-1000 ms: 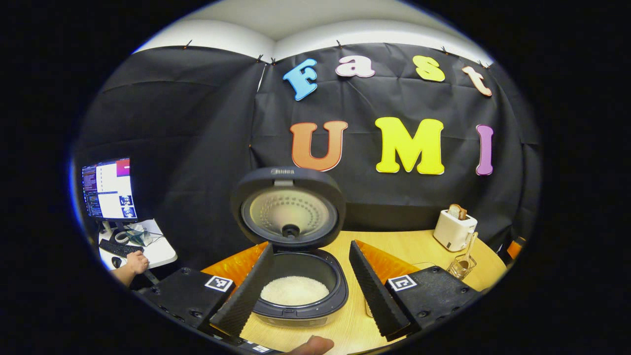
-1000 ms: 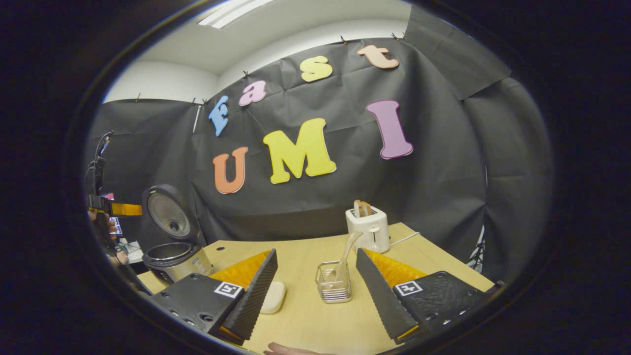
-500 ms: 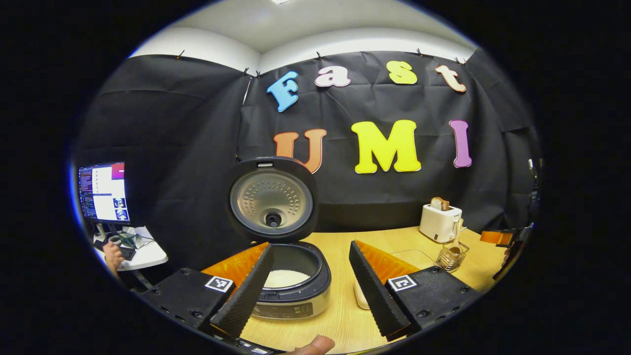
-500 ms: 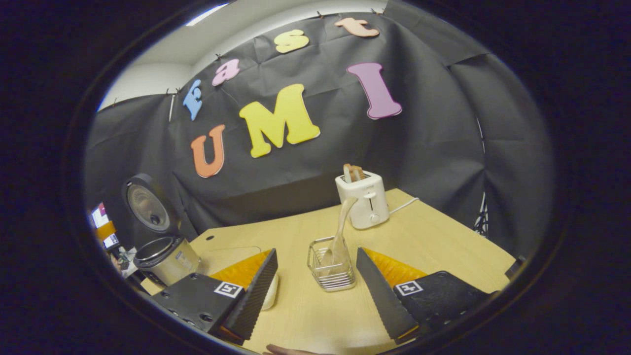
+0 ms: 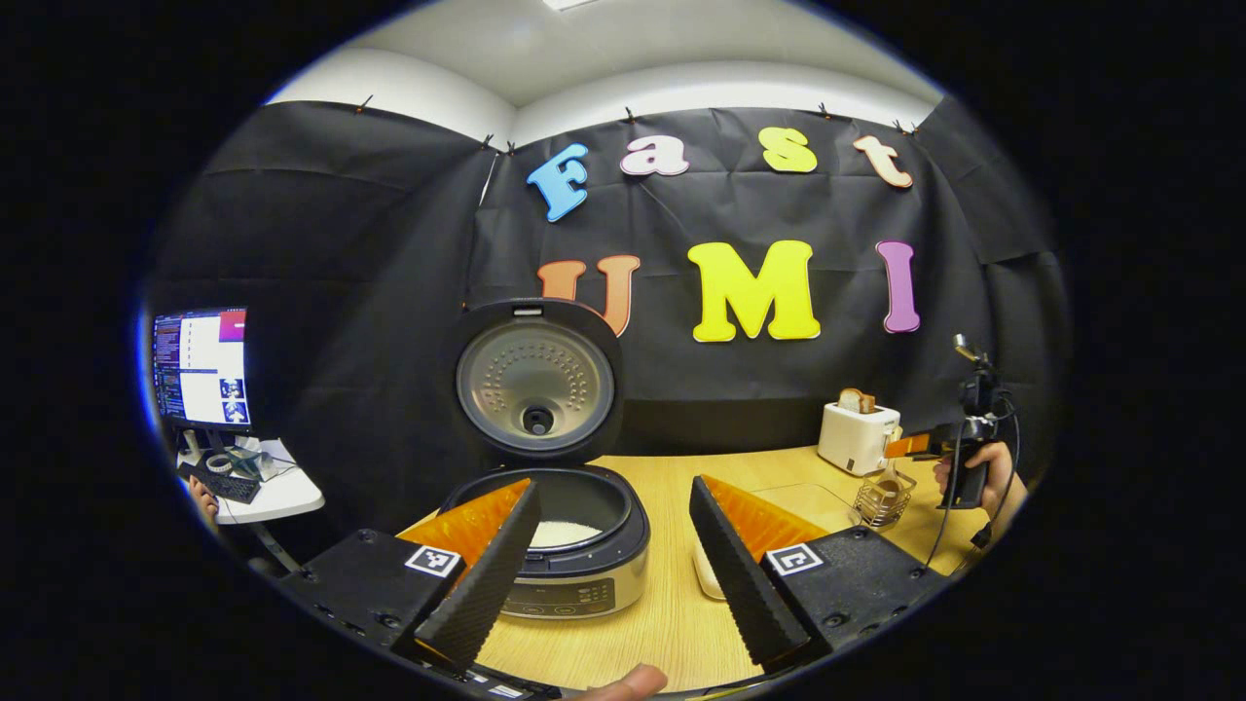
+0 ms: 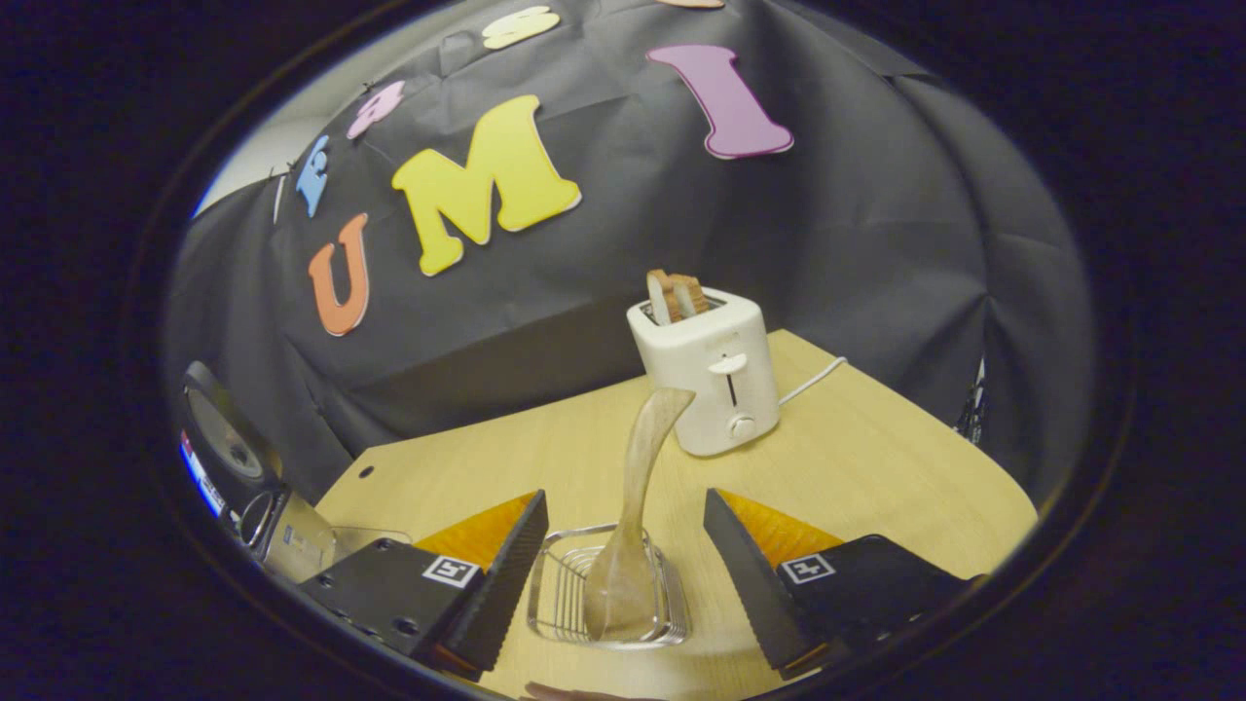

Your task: Close the left gripper, press the button to open the rice cooker; take a wooden spoon from the chopstick holder with the right hand, scoop a spoonful of rice and pour it into the rice cooker, then put the wooden spoon back into the chopstick holder.

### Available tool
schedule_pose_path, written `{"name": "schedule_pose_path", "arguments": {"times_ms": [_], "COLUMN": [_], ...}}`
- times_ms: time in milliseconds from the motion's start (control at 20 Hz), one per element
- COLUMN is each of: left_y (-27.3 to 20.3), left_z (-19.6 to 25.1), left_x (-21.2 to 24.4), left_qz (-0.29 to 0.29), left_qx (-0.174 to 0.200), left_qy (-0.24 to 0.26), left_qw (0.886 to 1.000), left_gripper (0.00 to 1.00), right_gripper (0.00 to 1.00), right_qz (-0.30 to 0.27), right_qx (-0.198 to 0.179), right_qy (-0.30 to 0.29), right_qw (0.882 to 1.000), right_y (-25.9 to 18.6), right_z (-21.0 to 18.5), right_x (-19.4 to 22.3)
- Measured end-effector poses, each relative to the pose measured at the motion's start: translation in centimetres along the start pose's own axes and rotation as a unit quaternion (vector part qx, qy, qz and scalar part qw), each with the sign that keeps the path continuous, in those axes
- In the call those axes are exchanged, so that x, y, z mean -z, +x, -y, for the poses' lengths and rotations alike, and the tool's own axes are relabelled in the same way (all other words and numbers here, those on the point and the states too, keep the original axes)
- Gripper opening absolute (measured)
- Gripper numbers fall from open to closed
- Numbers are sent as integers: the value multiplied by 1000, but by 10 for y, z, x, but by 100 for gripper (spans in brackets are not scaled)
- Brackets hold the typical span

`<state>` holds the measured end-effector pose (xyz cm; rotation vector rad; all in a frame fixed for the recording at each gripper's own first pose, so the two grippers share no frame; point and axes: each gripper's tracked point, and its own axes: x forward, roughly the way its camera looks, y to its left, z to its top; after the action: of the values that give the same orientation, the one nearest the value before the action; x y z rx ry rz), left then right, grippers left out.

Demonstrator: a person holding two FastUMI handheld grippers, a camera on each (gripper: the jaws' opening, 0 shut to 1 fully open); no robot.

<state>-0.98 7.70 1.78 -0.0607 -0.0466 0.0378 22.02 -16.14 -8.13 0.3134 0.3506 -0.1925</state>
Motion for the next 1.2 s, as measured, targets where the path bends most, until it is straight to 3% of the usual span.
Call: {"name": "schedule_pose_path", "arguments": {"times_ms": [100,150,200,250,300,400,450,650,750,800,1200], "left_y": [0,0,0,0,2,3,4,6,6,7,5], "left_z": [0,-3,-9,-13,-14,-12,-15,-14,-10,-8,-18], "left_x": [1,3,4,4,5,10,11,13,14,15,13], "left_qz": [-2,-5,-7,-7,-9,-18,-22,-28,-30,-31,-28], "left_qx": [5,2,-4,-10,-12,-8,-9,-8,-1,1,-6], "left_qy": [10,16,21,20,13,-5,-12,-21,-21,-21,-31], "left_qw": [1000,1000,1000,1000,1000,1000,1000,999,999,999,999], "left_gripper": [98,98,98,98,98,98,98,98,98,98,98], "right_gripper": [96,89,95,89,100,88,71,71,29,16,12], "right_qz": [-25,-44,-57,-70,-77,-95,-102,-119,-128,-127,-72], "right_qx": [-4,-2,4,12,16,13,5,18,19,20,21], "right_qy": [8,15,22,24,28,42,46,29,25,25,-23], "right_qw": [1000,999,998,997,996,995,994,992,991,991,997], "right_y": [24,34,42,49,52,55,55,55,56,55,18], "right_z": [-3,-2,0,4,7,5,1,1,-1,-3,-13], "right_x": [0,3,4,5,6,9,10,14,17,17,-5]}}
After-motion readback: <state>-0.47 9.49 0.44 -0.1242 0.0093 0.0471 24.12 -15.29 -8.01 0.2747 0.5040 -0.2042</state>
